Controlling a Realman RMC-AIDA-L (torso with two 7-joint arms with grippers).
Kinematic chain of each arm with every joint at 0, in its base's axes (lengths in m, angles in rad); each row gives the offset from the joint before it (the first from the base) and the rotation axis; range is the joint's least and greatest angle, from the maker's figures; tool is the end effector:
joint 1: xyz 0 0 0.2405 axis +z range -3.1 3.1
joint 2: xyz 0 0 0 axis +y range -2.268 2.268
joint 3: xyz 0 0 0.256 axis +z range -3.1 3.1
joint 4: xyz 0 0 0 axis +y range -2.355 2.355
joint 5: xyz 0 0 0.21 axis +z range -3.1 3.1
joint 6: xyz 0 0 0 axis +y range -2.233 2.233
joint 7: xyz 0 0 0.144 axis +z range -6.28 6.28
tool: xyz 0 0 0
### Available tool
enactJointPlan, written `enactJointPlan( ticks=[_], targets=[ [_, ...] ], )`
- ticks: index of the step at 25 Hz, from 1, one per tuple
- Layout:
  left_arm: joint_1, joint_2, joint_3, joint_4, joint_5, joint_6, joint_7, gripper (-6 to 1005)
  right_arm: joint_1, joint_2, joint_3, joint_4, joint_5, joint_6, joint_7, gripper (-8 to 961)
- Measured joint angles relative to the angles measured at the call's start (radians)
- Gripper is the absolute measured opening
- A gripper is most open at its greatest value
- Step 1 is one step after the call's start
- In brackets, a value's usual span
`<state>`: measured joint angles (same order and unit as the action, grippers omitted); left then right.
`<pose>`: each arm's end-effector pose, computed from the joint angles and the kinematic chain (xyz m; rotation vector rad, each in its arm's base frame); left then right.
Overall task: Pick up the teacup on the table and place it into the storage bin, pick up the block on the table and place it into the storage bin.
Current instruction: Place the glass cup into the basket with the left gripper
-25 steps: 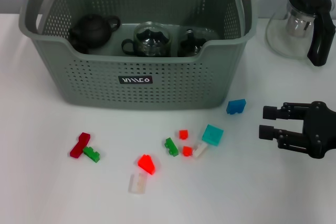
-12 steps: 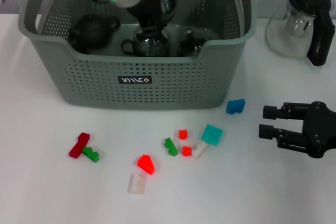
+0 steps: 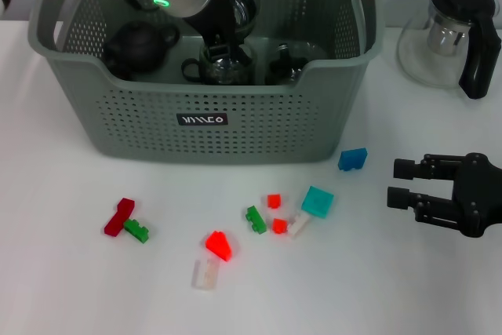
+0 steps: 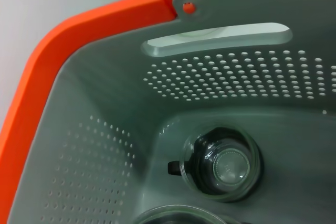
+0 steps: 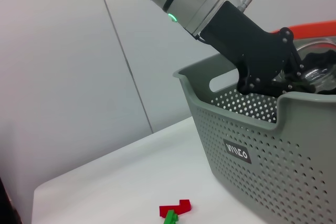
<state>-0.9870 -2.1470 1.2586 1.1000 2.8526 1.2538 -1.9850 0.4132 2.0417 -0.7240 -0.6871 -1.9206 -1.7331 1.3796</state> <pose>-0.0870 0.4429 -0.0136 -2.5496 0.1599 0.6055 0.2787 0.2898 0.0200 -2.7723 0.6499 0.8244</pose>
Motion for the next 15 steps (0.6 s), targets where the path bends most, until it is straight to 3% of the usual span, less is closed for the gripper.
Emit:
enactJointPlan(
  ticks=[14,15],
  targets=[
    [0.002,-0.004,-0.017,0.001,0.003,0.01,-0.013,239,0.003,-0.002,0.0,0.0,0.0,0.0,0.006,534],
    [0.003,-0.004,-0.03,0.005,0.003,0.015,-0.013,276,0.002,-0.001,0.0,0.0,0.0,0.0,0.006,534]
  ],
)
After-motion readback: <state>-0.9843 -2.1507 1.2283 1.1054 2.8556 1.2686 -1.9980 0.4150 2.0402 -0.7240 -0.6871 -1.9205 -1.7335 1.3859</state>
